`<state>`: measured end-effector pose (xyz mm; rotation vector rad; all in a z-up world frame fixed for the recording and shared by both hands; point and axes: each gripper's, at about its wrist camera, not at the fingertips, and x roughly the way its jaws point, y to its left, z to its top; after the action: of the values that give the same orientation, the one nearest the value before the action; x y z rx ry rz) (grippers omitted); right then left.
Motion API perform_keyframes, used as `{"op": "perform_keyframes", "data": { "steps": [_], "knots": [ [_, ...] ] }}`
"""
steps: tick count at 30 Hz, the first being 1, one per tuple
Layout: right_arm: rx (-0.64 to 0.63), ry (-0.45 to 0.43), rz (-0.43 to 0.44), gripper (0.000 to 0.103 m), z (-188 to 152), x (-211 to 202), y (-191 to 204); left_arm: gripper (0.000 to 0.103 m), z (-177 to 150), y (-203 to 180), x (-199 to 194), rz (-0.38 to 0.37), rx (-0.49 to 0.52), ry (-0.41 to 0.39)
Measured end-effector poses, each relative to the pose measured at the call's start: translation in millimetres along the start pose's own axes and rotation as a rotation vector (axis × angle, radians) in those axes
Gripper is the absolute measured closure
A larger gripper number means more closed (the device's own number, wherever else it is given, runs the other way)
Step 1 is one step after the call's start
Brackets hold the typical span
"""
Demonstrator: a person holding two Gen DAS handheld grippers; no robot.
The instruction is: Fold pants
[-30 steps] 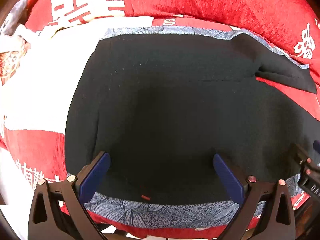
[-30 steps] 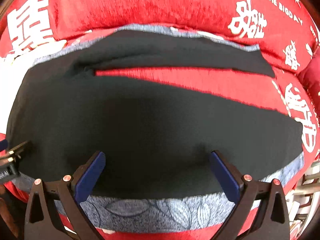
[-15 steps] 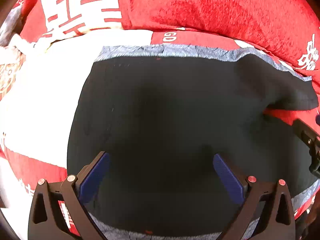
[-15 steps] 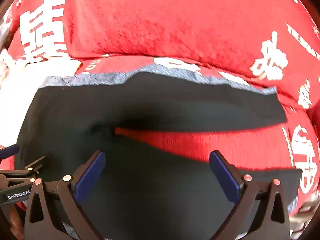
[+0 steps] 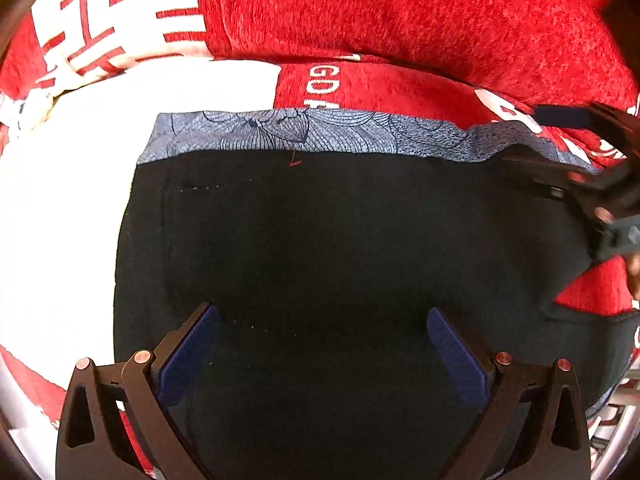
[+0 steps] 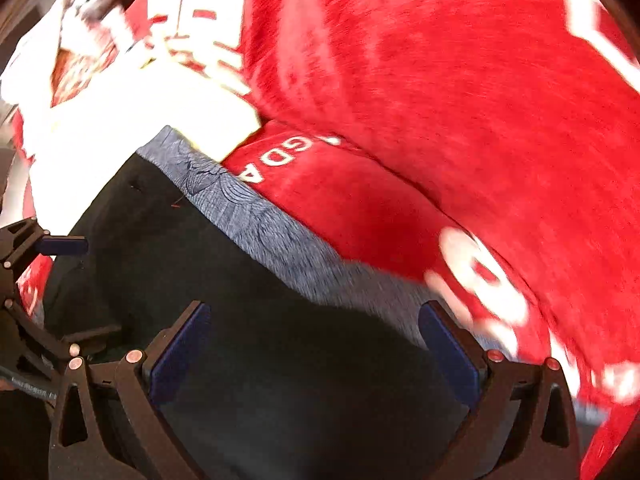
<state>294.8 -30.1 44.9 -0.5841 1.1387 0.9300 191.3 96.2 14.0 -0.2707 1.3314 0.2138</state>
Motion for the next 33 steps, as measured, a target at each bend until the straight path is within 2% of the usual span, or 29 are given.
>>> {"op": "perform_keyframes", "data": {
  "steps": [3,6,8,9,11,12,13,14,15,17,19,20,22,23,24,25,27,31,33],
  "knots": [
    [-0.063,0.074,0.089,0.0,17,35,0,0.0,1,6,3,-0.015,-0.011,0.004],
    [-0.086,0.165,0.151,0.0,18,67,-1,0.0,1,13,4,-0.017,-0.017,0.002],
    [-0.119,0.128,0.155,0.0,16,69,1,0.0,1,18,5,-0.016,-0.021,0.0],
    [-0.119,0.134,0.163,0.004,16,70,1,0.0,1,20,6,-0.018,-0.024,-0.001],
    [-0.118,0.118,0.193,0.023,15,65,2,0.0,3,22,6,-0.021,-0.03,-0.004],
    [-0.128,0.11,0.222,0.046,15,61,3,0.0,4,23,6,-0.019,-0.035,-0.007],
    [-0.135,0.109,0.21,0.056,14,58,4,0.0,5,23,6,-0.017,-0.041,-0.011],
    [-0.145,0.112,0.2,0.058,13,58,5,0.0,6,23,5,-0.017,-0.046,-0.013],
    [-0.153,0.114,0.194,0.059,13,58,6,0.0,7,23,4,-0.018,-0.051,-0.012],
    [-0.145,0.111,0.175,0.049,18,60,4,0.0,7,24,3,-0.028,-0.058,-0.012],
    [-0.104,0.104,0.124,0.016,22,66,-6,0.0,5,25,3,-0.04,-0.056,-0.003],
    [-0.098,0.116,0.127,0.015,21,72,-9,0.0,4,25,3,-0.036,-0.054,0.0],
    [-0.079,0.109,0.165,0.023,19,79,-13,0.0,6,25,4,-0.029,-0.057,0.003],
    [-0.079,0.1,0.203,0.034,20,76,-12,0.0,6,27,4,-0.032,-0.064,0.005],
    [-0.077,0.093,0.266,0.072,18,71,-9,0.0,8,29,3,-0.042,-0.076,0.006],
    [-0.101,0.078,0.227,0.083,15,65,-1,0.0,10,31,3,-0.054,-0.09,0.005],
    [-0.189,0.032,0.139,0.088,6,50,20,0.0,15,38,-1,-0.086,-0.13,0.002],
    [-0.234,-0.099,0.012,0.088,1,22,45,0.0,32,56,-9,-0.201,-0.255,0.006],
    [-0.293,-0.17,-0.087,0.088,-16,2,73,0.0,40,68,-14,-0.253,-0.343,-0.008]
  ]
}}
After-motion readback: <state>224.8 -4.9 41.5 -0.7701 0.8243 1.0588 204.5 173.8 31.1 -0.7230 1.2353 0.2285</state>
